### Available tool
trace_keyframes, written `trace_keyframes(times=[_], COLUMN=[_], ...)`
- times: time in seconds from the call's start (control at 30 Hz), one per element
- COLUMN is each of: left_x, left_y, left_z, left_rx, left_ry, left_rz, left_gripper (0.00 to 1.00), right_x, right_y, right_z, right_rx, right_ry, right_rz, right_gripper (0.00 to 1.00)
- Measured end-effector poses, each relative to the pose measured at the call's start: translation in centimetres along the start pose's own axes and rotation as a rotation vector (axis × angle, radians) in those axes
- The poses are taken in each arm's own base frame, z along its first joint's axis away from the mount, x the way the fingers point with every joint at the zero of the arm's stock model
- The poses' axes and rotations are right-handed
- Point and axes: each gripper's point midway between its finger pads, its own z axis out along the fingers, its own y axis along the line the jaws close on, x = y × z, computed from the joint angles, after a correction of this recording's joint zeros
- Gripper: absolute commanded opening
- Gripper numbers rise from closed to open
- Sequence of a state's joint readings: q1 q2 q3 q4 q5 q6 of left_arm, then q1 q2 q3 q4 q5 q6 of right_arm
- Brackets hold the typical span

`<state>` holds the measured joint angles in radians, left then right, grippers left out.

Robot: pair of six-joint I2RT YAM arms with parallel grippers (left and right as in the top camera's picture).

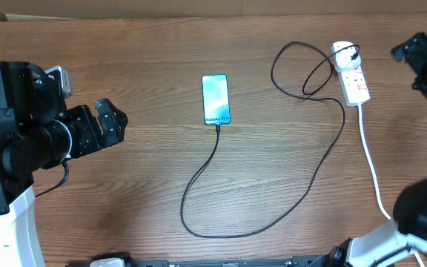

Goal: Plug charger to phone and switch on socket
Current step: 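Pull the left gripper away left and move right gripper to power strip, then position the right gripper over the orange switch on the white power strip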

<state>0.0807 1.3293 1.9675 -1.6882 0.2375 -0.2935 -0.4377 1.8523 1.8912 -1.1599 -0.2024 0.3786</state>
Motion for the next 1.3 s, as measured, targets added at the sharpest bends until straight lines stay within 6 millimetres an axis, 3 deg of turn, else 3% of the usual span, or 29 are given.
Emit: trace_keyframes(times=[0.1, 0.33, 0.63, 0.87, 1.0, 1.13, 1.3], left_x=[0.0, 0.1, 0.1, 0.1, 0.1, 0.1, 0.1], left_y=[-0.1, -0.2, -0.2, -0.2, -0.2, -0.2, -0.2], left_z=[0.0, 0.0, 0.0, 0.0, 0.0, 0.0, 0.0], left_rx=[0.006, 0.013, 0.013, 0.013, 0.013, 0.013, 0.013], left_ry=[0.002, 0.004, 0.004, 0.003, 0.004, 0.004, 0.003], left_rz=[0.006, 0.009, 0.009, 0.009, 0.009, 0.009, 0.009], left_gripper=[1.0, 1.0, 1.0, 1.0, 1.0, 1.0, 1.0], right_x=[-1.4, -3.1, -6.9, -5.0, -3.7, -3.2, -3.4], right_y=[-0.7, -2.4, -0.8, -0.6, -1.7, -3.2, -3.5], right_z=[0.8, 6.9, 7.9, 12.9, 16.0, 17.4, 17.5], right_rx=[0.072, 0.131, 0.125, 0.175, 0.219, 0.273, 0.291], right_ry=[0.019, 0.023, -0.147, -0.084, -0.031, -0.01, -0.021], right_rz=[-0.011, -0.02, -0.098, -0.174, -0.189, -0.187, -0.189], right_gripper=[1.0, 1.0, 1.0, 1.0, 1.0, 1.0, 1.0])
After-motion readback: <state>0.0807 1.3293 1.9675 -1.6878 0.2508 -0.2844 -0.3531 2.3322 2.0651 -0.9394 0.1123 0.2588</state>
